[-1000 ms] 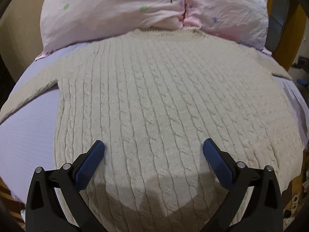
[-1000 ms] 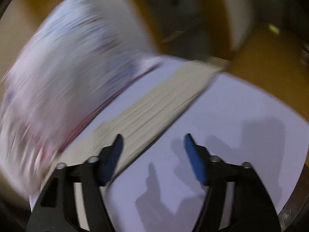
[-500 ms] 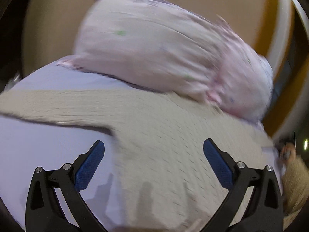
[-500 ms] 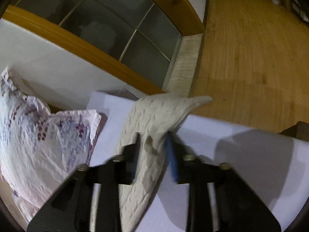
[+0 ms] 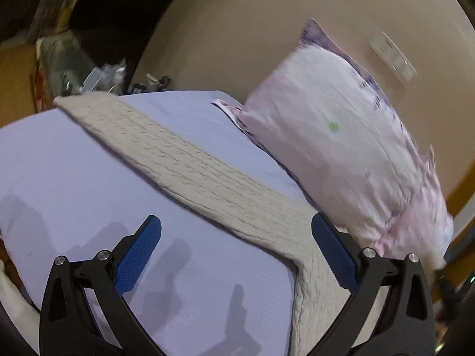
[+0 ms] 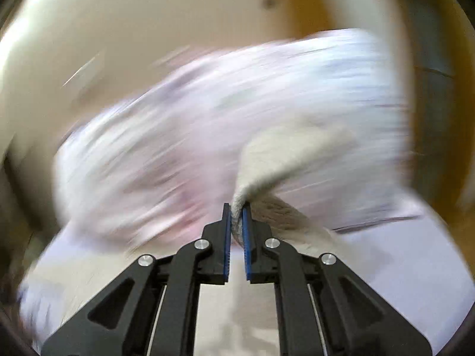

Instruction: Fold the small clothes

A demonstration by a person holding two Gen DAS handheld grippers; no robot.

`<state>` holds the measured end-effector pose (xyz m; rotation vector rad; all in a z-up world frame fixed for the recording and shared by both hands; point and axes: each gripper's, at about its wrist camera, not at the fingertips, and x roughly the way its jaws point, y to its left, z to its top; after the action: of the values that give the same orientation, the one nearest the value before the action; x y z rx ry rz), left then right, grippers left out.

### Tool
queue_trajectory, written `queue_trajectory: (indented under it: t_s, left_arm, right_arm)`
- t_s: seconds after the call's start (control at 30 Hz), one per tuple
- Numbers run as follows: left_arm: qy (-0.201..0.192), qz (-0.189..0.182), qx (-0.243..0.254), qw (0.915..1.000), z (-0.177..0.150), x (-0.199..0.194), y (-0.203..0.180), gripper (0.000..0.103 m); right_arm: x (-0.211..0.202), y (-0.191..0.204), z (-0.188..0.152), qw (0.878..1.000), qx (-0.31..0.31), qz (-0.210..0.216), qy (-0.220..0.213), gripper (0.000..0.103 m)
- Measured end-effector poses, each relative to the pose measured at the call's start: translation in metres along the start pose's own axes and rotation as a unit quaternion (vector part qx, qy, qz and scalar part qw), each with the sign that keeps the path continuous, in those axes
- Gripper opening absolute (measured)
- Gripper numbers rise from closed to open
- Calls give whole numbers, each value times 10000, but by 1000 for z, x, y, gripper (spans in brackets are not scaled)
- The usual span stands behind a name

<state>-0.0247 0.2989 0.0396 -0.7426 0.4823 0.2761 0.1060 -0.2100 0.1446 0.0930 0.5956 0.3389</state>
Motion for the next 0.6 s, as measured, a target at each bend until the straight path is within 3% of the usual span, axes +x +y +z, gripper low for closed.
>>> queue_trajectory:
  t_s: [0.03,0.07,0.1,0.13,0.2,0.27,0.43,0.53,0.6]
  left_arm:
    - [-7,34,-130,9999,4,2,5,100]
    - [5,45,-240,9997,8,5,11,96]
    - [21,59,-304,9995,10,7,13,94]
    - [45,81,-411,9991,15,10,20,91]
    - [125,139,-563,9982,25,15,34,90]
    - [159,247,-754,9967,34,20,48,86]
    - [209,432,-1700,9843,58,29,98,76]
    - [160,386,-2249,9735,63,31,121,60]
    - [154,351,-2514,9671,69,33,131,57]
  right_arm:
    - [16,21,-8,9987,-189,216,422,28]
    - [33,43,-19,9944,-372,399,903,33]
    - [47,63,-31,9886,-486,558,1310,35]
    - [48,68,-35,9872,-471,630,1386,35]
    - [37,58,-34,9903,-174,692,1195,44]
    - [21,30,-28,9935,294,583,931,62]
    - [-15,-32,-27,9944,908,-91,539,66]
    - [-33,-64,-28,9910,1213,-374,414,67]
    - [-41,-80,-29,9888,1406,-449,219,69]
